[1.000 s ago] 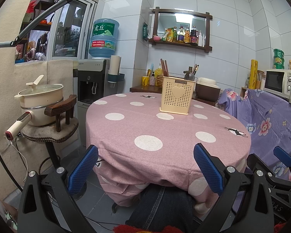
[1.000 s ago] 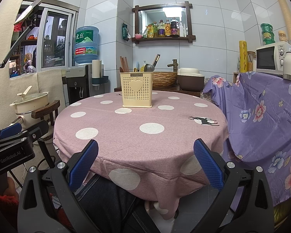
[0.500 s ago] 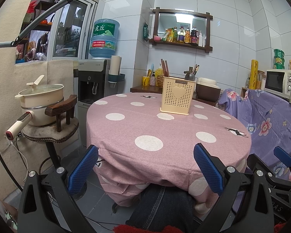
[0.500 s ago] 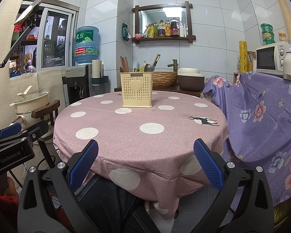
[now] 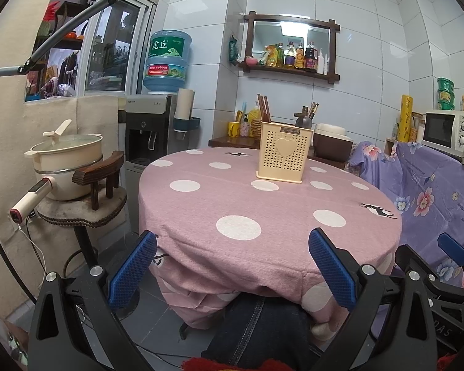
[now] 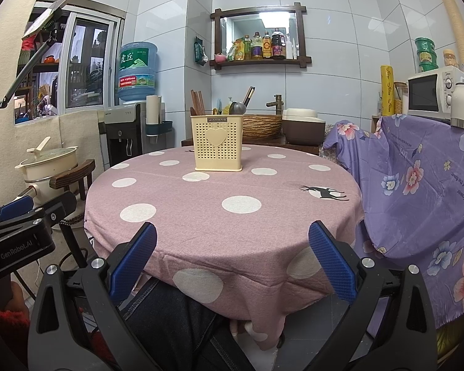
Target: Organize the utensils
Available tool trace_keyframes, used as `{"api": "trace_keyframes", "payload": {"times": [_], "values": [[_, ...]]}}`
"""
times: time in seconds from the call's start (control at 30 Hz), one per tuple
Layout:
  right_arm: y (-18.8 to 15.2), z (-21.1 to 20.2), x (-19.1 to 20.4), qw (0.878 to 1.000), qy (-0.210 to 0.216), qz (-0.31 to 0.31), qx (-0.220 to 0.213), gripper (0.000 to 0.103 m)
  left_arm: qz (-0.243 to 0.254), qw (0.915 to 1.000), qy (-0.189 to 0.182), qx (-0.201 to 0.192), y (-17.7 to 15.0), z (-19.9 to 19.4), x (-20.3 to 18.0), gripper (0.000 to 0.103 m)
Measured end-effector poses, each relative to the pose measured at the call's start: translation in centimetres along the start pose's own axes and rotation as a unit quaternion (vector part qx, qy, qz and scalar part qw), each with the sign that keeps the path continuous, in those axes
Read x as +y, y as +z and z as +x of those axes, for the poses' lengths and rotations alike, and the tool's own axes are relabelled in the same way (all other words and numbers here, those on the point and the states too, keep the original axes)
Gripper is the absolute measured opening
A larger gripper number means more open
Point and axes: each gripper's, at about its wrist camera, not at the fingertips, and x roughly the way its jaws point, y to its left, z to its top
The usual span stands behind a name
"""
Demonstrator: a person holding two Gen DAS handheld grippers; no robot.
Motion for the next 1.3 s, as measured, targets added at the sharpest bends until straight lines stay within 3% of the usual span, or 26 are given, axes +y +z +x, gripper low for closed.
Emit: {"api": "trace_keyframes", "payload": {"times": [1.3], "values": [[-0.01,-0.02,-0.22,1.0,0.001,-0.001,0.0,0.097,0.0,1.0,0.002,0.001,0.17,-0.06,-0.29,0.098]]}}
